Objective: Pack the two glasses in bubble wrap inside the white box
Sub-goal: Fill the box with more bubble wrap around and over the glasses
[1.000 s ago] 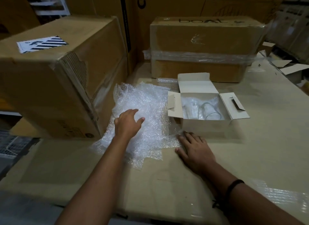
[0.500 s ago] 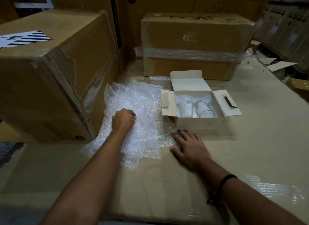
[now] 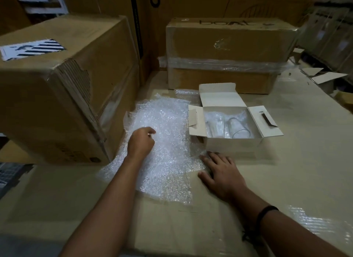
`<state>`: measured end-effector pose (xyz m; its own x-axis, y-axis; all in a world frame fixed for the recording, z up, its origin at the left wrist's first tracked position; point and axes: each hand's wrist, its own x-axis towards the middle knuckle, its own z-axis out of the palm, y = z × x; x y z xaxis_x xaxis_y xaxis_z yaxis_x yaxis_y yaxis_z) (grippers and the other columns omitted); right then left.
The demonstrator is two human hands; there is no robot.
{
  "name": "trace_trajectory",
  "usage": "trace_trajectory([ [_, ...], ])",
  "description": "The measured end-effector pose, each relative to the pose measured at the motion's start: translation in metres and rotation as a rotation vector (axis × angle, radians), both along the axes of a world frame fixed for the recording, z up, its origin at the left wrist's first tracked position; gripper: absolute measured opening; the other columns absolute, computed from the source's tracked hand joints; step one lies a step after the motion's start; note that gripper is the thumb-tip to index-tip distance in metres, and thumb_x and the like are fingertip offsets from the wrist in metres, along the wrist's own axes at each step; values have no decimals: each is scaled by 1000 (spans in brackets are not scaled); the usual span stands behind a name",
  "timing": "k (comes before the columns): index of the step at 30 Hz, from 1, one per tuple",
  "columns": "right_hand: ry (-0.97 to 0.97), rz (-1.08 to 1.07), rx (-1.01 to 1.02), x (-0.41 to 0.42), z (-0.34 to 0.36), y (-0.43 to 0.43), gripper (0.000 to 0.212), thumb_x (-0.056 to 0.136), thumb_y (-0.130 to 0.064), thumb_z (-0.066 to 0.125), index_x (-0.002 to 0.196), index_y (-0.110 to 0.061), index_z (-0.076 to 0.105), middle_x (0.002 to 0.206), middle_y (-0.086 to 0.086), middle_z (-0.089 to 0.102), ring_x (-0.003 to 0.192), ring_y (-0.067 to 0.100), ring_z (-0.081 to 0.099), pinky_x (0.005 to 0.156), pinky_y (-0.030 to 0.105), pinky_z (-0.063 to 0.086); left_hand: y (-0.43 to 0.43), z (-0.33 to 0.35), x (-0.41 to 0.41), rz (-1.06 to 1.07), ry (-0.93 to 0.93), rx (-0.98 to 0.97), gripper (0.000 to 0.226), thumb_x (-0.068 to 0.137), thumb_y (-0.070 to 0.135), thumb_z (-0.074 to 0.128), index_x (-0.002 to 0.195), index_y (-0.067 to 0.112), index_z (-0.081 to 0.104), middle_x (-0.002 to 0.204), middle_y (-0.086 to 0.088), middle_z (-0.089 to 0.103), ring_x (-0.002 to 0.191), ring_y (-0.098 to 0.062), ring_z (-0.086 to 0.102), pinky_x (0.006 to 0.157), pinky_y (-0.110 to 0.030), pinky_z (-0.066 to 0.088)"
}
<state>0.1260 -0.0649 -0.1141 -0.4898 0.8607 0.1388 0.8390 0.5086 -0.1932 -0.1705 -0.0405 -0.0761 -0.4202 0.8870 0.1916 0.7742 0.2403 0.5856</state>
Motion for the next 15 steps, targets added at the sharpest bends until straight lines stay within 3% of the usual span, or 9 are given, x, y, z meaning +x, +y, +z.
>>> trace_trajectory([
  [2,0,-1,1,0,-1,1,62,90,-63,32,143,-33,43,149,-2,44,138,19,35,109,40,29,10,5,3,62,141,99,28,89,5,60,112,16,71,122,-6,64,115,-26,52,91,-36,43],
  [5,2,-1,5,0,-3,2,61,91,-63,33,144,-33,42,150,-2,43,138,18,34,109,40,28,27,3,0,96,270,-128,36,91,24,64,126,17,63,131,-7,58,121,-29,47,98,-40,38],
  [7,8,-3,10,1,-4,2,61,91,-62,34,144,-34,43,150,-3,43,138,17,34,110,39,27,35,2,-6,128,281,-212,27,91,25,63,116,18,69,120,-8,66,113,-31,55,93,-38,41],
  [10,18,-2,11,1,-5,3,60,91,-62,36,144,-34,43,150,-3,44,139,17,34,110,40,27,41,8,-15,196,139,-101,19,92,14,60,104,18,74,110,-12,70,103,-32,62,86,-37,47],
  [13,23,0,18,1,-6,3,60,90,-62,37,143,-34,44,149,-2,45,138,18,35,109,40,28,41,24,-23,212,29,36,27,94,4,54,112,11,71,118,-16,66,109,-33,58,88,-35,46],
  [15,30,-2,21,0,-5,2,60,89,-62,37,142,-34,45,148,-2,45,138,18,35,109,40,28,34,39,-22,218,44,189,26,95,11,54,116,13,70,112,-12,70,102,-29,62,81,-32,47],
])
